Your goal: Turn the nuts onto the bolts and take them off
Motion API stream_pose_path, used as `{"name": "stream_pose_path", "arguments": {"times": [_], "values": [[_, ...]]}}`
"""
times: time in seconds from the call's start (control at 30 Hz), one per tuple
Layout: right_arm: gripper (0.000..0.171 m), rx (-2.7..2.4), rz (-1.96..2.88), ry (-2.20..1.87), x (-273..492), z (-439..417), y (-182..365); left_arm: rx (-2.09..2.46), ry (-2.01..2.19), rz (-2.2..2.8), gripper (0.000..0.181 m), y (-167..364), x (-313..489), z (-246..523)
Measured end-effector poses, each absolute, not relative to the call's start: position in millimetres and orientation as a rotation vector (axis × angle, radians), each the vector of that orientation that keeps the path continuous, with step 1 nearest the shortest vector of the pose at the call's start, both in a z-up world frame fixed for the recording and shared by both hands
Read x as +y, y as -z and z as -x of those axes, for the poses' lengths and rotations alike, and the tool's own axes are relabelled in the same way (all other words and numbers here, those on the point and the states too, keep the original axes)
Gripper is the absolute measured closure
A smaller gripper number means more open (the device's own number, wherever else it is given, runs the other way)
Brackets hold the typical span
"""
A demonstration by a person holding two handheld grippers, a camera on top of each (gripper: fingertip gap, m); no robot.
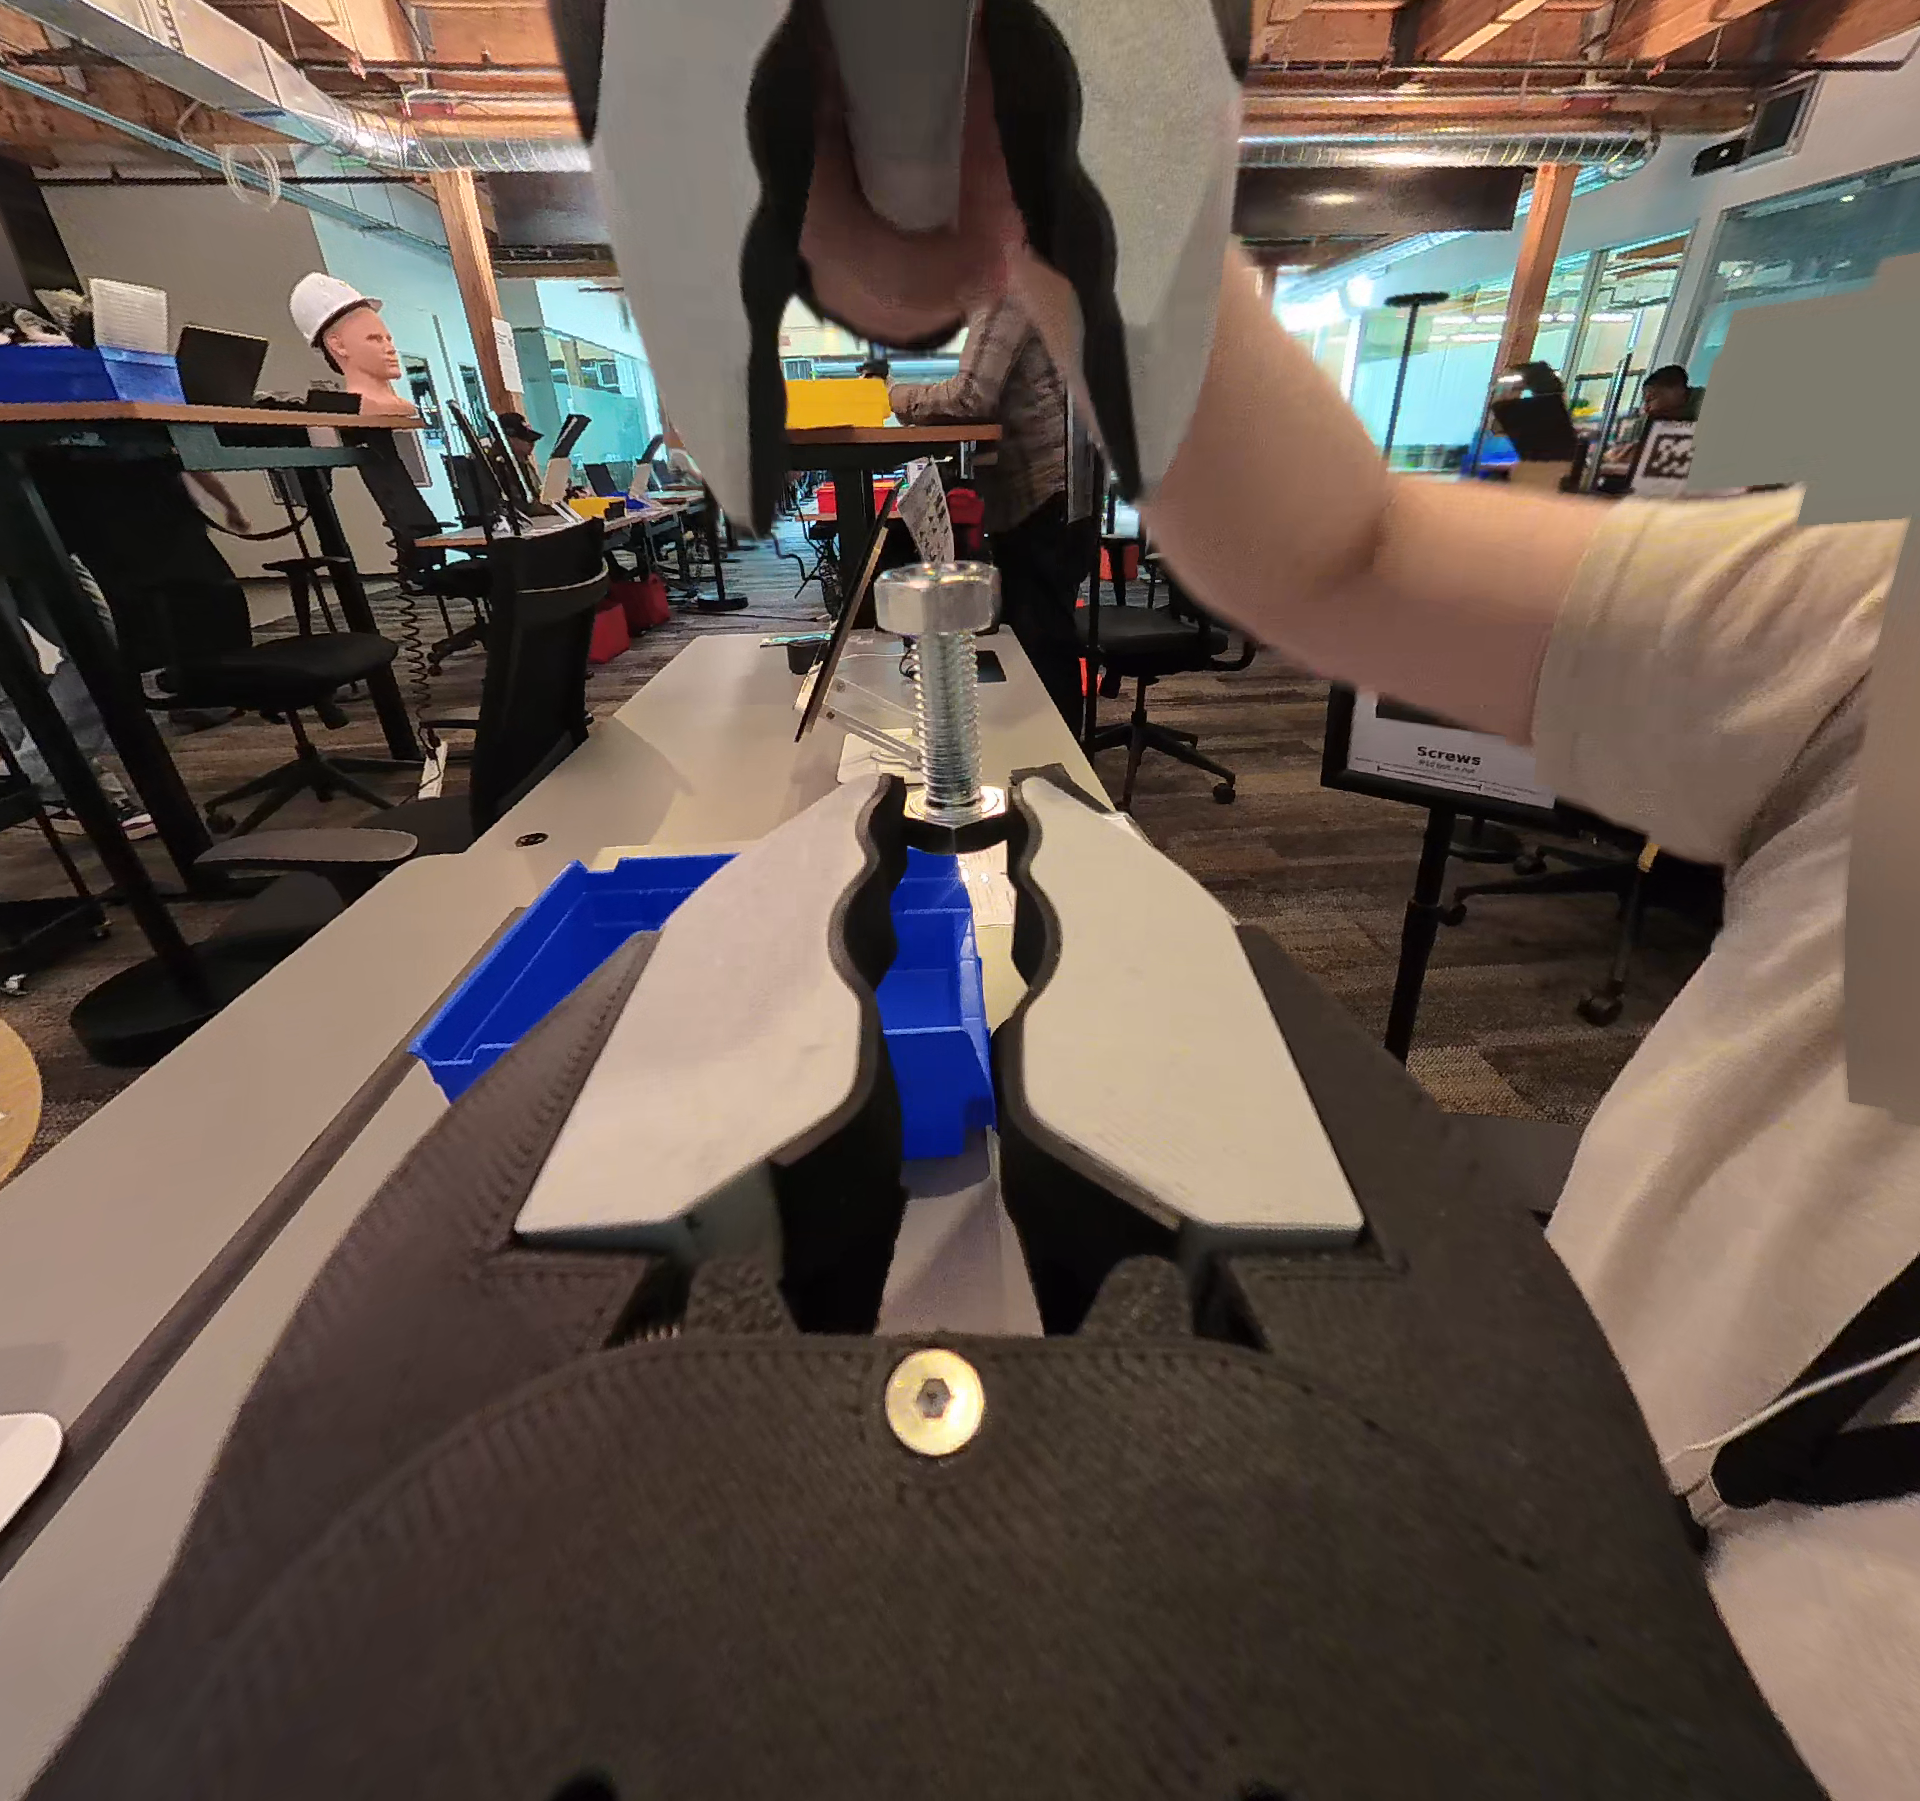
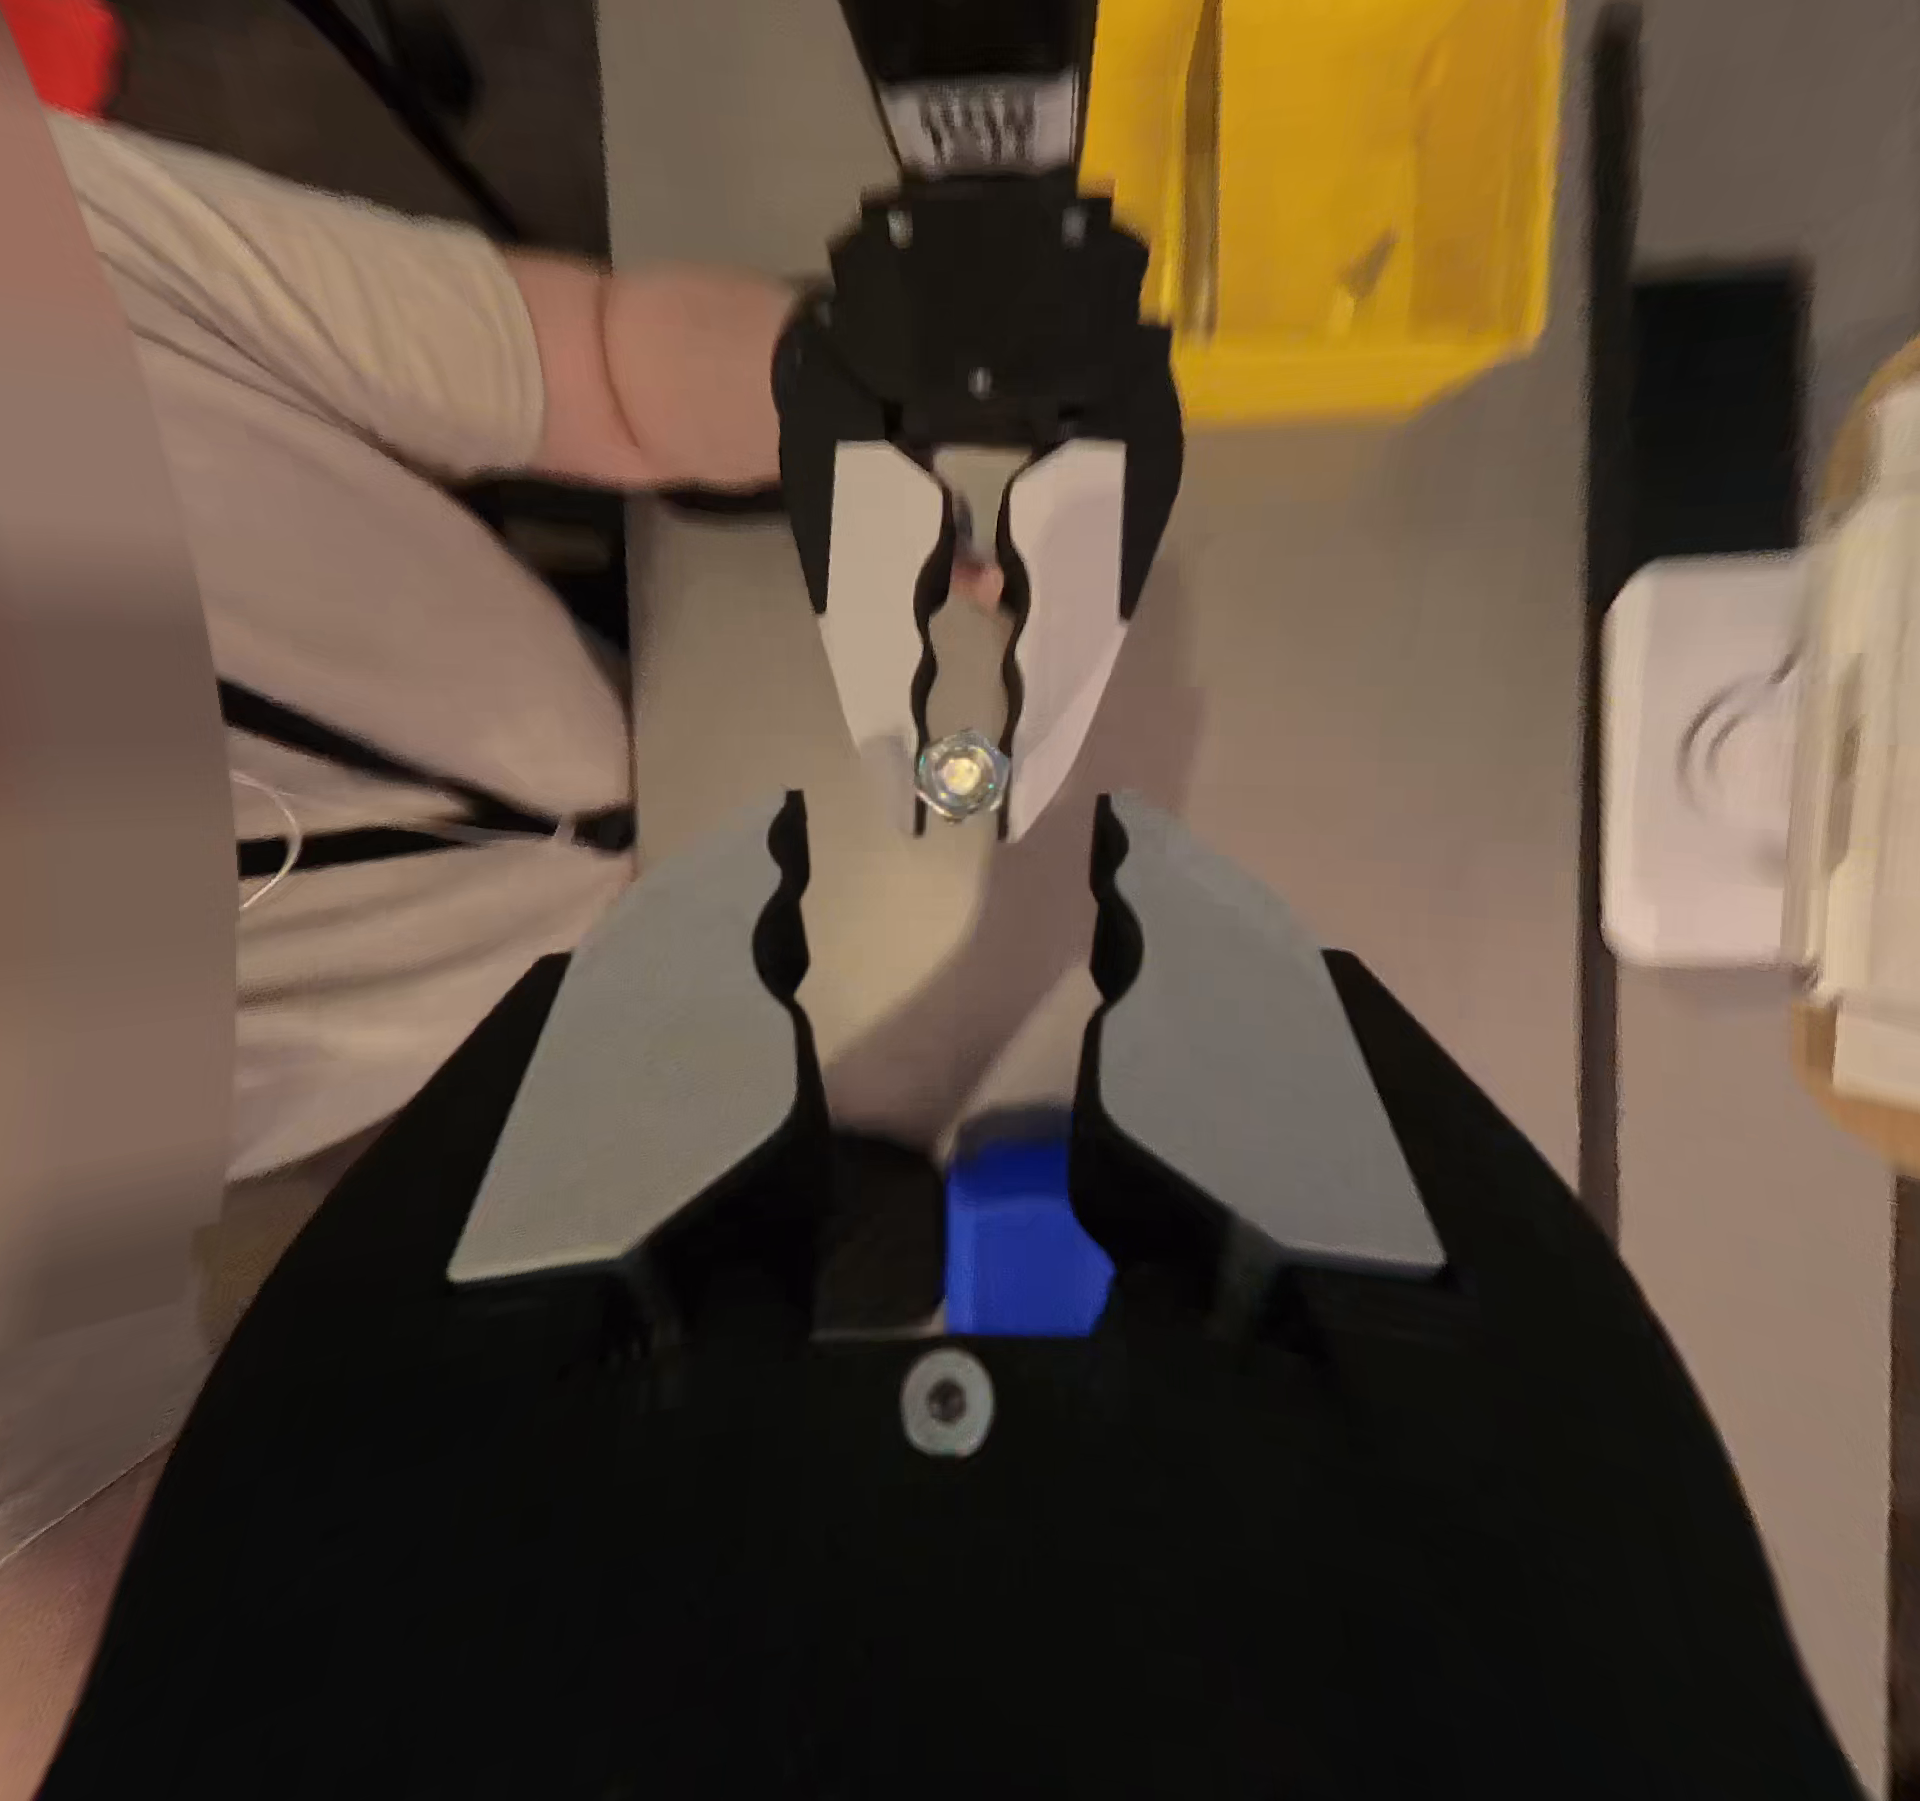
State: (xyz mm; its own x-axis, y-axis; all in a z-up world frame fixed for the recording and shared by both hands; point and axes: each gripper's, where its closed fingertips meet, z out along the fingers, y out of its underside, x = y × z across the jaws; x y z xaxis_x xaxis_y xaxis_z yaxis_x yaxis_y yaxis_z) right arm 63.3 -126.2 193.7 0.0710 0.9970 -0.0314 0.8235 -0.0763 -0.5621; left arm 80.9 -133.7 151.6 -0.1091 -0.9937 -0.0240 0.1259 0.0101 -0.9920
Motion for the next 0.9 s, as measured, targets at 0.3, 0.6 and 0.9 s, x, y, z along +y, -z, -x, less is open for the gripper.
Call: {"name": "stream_pose_path", "arguments": {"times": [0.3,0.6,0.9], "values": [[0.101,-1.004,0.999,-1.080,-143.5,-114.0,-221.7,1.185,1.370,1.049,0.163,-148.3,-134.0,-88.5],[0.099,-1.121,1.034,-1.132,-146.3,-94.5,-180.8,1.238,1.354,1.075,0.163,-135.7,-139.9,-105.5],[0.100,-1.158,1.010,-1.211,-154.9,-91.3,-177.8,1.230,1.325,1.094,0.163,-135.5,-137.0,-105.3]]}}
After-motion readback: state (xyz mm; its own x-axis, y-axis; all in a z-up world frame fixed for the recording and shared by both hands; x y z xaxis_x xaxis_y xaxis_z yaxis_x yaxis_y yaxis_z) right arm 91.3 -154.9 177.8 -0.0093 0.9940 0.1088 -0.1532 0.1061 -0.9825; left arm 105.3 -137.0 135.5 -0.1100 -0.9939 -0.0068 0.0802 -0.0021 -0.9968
